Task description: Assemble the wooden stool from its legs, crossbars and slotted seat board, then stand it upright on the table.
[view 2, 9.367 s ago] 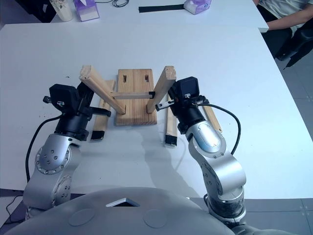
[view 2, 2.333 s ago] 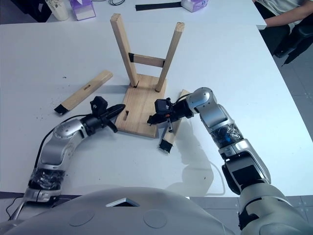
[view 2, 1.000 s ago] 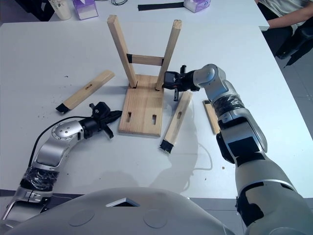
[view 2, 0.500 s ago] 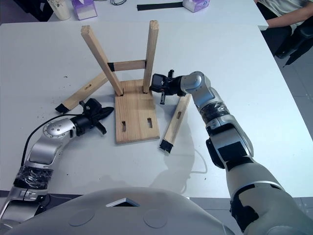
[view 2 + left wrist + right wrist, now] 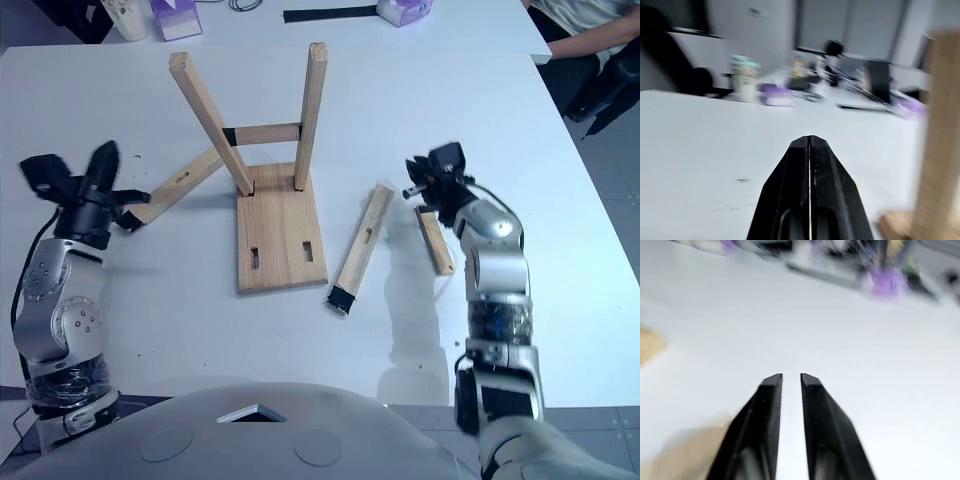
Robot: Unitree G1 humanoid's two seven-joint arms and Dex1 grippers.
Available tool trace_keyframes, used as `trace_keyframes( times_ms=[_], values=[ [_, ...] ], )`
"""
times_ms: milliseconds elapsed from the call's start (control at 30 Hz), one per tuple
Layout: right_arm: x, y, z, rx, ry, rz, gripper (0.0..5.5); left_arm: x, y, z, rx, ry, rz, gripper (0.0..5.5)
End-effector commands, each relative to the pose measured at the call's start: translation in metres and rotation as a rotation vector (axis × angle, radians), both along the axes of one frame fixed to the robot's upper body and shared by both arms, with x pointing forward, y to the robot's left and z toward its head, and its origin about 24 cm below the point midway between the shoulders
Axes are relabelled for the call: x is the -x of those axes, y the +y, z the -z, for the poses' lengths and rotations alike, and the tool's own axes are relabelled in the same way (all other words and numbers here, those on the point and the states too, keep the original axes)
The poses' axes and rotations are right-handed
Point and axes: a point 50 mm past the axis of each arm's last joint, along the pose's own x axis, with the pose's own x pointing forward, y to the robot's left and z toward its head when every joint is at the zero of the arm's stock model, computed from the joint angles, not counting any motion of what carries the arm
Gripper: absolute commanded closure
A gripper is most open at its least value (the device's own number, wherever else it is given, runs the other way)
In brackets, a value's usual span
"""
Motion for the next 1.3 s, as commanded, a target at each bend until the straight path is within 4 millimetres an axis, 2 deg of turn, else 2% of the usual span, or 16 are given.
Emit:
trace_keyframes(
  times_ms=[33, 133, 233, 333, 433, 533, 633, 700, 967, 1167, 1300],
  values=[
    [0.018, -0.007, -0.005, -0.011, 0.004, 0.068, 4.05, 0.034, 0.025, 0.021, -0.099, 0.115, -0.310, 5.50],
    [0.028, -0.008, -0.006, 0.002, 0.052, 0.034, 3.58, 0.056, 0.036, 0.027, -0.119, 0.137, -0.480, 5.50],
    [0.041, -0.009, -0.009, 0.025, 0.119, -0.031, 3.12, 0.071, 0.037, 0.028, -0.114, 0.127, -0.588, 5.50],
    [0.044, -0.014, -0.016, 0.048, 0.174, -0.060, 2.62, 0.086, 0.026, 0.036, -0.087, 0.149, -0.620, 5.50],
    [0.045, -0.018, -0.019, 0.051, 0.218, -0.049, 2.25, 0.094, 0.008, 0.044, -0.075, 0.186, -0.582, 5.50],
    [0.047, -0.022, -0.022, 0.038, 0.271, -0.033, 2.25, 0.097, -0.015, 0.048, -0.058, 0.215, -0.484, 5.50],
    [0.055, -0.030, -0.021, 0.038, 0.350, 0.003, 2.20, 0.101, -0.026, 0.049, -0.041, 0.223, -0.461, 5.11],
    [0.064, -0.034, -0.019, 0.056, 0.403, 0.016, 2.20, 0.101, -0.028, 0.048, -0.040, 0.222, -0.467, 4.83],
    [0.073, -0.036, -0.012, 0.126, 0.491, -0.043, 2.20, 0.102, -0.030, 0.042, -0.052, 0.215, -0.489, 4.83],
    [0.074, -0.031, -0.010, 0.094, 0.484, -0.065, 2.20, 0.089, -0.033, 0.035, -0.051, 0.183, -0.467, 4.83],
    [0.084, -0.033, 0.001, 0.167, 0.537, -0.046, 2.20, 0.084, -0.034, 0.036, -0.055, 0.184, -0.448, 4.83]
  ],
)
